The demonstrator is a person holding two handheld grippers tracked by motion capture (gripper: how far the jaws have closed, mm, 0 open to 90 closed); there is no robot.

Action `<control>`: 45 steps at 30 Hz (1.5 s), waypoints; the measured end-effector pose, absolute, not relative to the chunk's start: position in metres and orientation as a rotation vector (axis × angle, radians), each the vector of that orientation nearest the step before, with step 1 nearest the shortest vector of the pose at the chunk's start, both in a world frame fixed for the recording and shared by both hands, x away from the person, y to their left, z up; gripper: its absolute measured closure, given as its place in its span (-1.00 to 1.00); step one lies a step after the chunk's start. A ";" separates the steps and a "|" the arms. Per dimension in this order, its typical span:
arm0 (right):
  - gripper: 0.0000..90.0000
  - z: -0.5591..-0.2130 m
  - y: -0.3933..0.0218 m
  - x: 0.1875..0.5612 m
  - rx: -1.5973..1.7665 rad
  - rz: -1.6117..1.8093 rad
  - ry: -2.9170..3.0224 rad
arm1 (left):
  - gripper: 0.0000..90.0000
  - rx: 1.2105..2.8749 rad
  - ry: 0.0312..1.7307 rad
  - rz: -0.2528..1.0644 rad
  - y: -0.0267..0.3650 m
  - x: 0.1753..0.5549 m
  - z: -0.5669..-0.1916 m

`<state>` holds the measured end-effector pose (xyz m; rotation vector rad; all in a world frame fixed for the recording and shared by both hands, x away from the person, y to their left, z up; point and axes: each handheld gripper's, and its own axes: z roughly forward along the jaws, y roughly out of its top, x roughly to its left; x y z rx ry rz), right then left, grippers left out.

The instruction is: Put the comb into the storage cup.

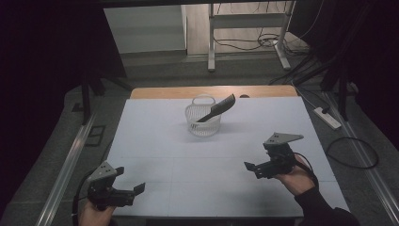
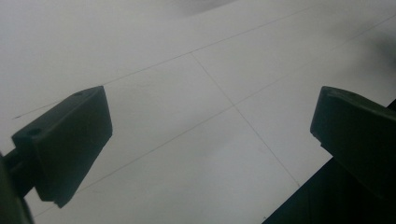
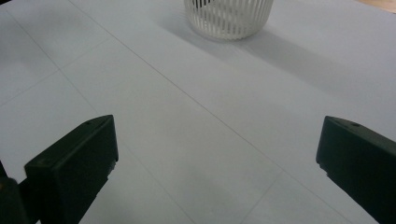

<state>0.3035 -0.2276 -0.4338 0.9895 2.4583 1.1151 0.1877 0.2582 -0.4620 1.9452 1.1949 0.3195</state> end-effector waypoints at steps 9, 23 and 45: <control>-1.00 -0.438 -0.240 0.295 1.012 1.101 2.447 | -1.00 1.939 1.194 0.325 0.259 0.187 -0.462; -1.00 -0.442 -0.267 0.281 1.072 1.062 2.413 | -1.00 1.938 1.192 0.328 0.259 0.187 -0.462; -1.00 -0.444 -0.300 0.261 1.163 1.024 2.343 | -1.00 1.938 1.198 0.336 0.261 0.186 -0.461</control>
